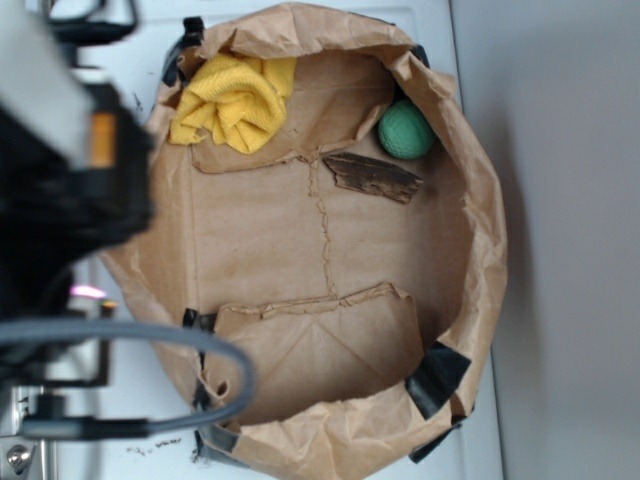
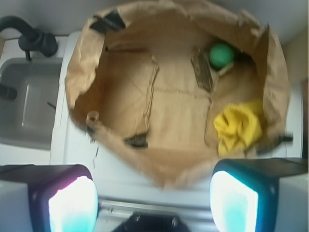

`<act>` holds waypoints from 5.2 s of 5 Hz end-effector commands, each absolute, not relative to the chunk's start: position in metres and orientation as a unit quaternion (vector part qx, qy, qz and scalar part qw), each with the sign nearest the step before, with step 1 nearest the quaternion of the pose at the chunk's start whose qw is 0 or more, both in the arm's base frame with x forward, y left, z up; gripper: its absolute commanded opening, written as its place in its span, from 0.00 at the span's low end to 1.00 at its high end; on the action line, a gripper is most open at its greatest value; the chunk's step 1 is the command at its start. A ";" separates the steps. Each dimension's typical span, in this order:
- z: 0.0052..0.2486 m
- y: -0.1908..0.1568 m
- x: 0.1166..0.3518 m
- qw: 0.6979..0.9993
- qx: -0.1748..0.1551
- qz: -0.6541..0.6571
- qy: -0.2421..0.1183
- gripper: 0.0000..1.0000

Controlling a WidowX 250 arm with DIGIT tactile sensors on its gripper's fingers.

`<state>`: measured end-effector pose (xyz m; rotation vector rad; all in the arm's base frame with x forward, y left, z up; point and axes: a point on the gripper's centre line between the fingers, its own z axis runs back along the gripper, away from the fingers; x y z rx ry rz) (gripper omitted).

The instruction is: Grab the yellow cloth.

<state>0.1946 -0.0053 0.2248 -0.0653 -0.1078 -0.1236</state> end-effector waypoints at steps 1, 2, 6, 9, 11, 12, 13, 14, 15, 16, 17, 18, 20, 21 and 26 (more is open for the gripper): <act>0.225 0.018 0.230 0.996 -0.024 -0.061 -0.058 1.00; 0.225 0.018 0.230 0.996 -0.024 -0.061 -0.058 1.00; 0.102 0.069 0.233 0.996 -0.008 -0.084 0.026 1.00; 0.066 0.081 0.239 0.995 -0.002 -0.088 0.051 1.00; 0.066 0.081 0.239 0.995 -0.002 -0.088 0.051 1.00; 0.066 0.081 0.239 0.995 -0.002 -0.088 0.051 1.00; 0.084 0.040 0.267 0.996 0.056 -0.067 0.027 1.00; 0.085 0.041 0.266 0.997 0.077 -0.025 0.018 1.00; 0.085 0.040 0.265 0.997 0.074 -0.013 0.030 1.00; 0.085 0.040 0.265 0.997 0.067 -0.025 0.032 1.00; 0.085 0.039 0.264 0.997 0.054 -0.016 0.044 1.00; 0.085 0.039 0.262 0.997 0.056 -0.002 0.060 1.00; 0.085 0.039 0.262 0.997 0.056 -0.002 0.060 1.00; 0.085 0.039 0.262 0.997 0.056 -0.002 0.060 1.00; 0.039 0.102 0.260 0.995 0.082 -0.025 0.051 1.00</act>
